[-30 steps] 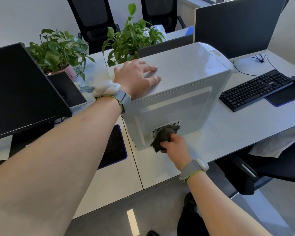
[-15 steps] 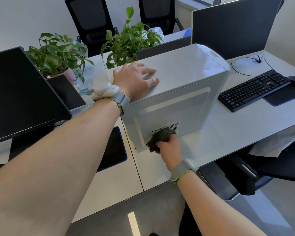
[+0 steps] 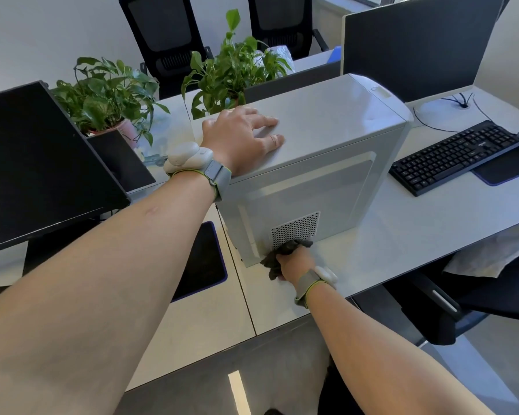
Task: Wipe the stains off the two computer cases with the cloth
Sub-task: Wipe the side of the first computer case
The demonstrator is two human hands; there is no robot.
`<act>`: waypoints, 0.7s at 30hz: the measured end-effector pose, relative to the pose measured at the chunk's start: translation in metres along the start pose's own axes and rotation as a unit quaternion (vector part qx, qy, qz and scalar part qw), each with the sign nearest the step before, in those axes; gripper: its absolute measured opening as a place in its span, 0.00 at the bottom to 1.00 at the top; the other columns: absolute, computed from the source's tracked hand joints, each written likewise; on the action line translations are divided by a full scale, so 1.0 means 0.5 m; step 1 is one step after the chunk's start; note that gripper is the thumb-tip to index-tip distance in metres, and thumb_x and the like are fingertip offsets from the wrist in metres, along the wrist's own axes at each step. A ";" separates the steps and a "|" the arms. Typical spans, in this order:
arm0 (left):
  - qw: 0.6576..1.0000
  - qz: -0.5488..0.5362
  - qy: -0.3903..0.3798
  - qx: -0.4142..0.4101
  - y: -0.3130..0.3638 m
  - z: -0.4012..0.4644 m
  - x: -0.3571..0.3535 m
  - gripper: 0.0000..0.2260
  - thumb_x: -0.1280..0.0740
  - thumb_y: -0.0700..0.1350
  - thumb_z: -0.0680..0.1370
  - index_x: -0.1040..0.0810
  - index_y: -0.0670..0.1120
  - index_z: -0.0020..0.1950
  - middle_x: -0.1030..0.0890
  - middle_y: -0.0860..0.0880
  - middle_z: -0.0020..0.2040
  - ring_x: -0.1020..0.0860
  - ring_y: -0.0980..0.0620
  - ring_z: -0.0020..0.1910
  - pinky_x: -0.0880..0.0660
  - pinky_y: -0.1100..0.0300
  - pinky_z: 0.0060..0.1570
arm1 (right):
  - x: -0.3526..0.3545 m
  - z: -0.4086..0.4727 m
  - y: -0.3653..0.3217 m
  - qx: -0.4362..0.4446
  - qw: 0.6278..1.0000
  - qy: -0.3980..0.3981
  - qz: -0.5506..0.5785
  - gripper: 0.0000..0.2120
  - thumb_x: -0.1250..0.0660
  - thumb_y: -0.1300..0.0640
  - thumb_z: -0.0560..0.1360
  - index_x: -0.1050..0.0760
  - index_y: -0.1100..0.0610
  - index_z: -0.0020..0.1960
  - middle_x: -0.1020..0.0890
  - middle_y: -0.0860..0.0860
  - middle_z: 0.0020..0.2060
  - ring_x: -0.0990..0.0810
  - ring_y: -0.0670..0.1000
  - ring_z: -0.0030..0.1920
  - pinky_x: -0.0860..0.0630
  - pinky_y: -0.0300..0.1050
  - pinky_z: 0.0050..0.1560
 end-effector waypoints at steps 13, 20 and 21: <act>1.000 -0.002 -0.001 0.001 -0.001 0.004 -0.004 0.24 0.39 0.72 0.75 0.25 0.69 0.70 0.31 0.57 0.77 0.36 0.49 0.76 0.44 0.43 0.72 | 0.172 -0.033 -0.094 0.168 0.903 0.190 0.347 0.15 0.28 0.59 0.74 0.29 0.51 0.57 0.19 0.48 0.51 0.18 0.52 0.51 0.19 0.53 0.56; 1.000 0.005 -0.002 -0.002 -0.002 0.001 -0.003 0.24 0.40 0.72 0.76 0.26 0.69 0.70 0.31 0.56 0.77 0.36 0.49 0.76 0.44 0.43 0.72 | 0.085 0.073 0.024 0.010 0.979 0.124 0.164 0.12 0.33 0.58 0.75 0.30 0.54 0.58 0.18 0.59 0.53 0.17 0.63 0.50 0.19 0.63 0.54; 1.000 0.006 -0.002 -0.002 0.000 0.001 -0.003 0.24 0.40 0.72 0.76 0.26 0.69 0.70 0.31 0.56 0.77 0.36 0.49 0.76 0.44 0.43 0.72 | 0.061 0.086 0.036 -0.010 0.987 0.087 0.138 0.12 0.34 0.59 0.76 0.29 0.57 0.58 0.18 0.60 0.52 0.17 0.64 0.50 0.18 0.64 0.51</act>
Point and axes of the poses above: each hand's wrist, its own z-axis towards the middle knuckle, its own x-axis out of the back of the hand, y = z × x, the point moved 8 cm from there along z, towards the middle knuckle
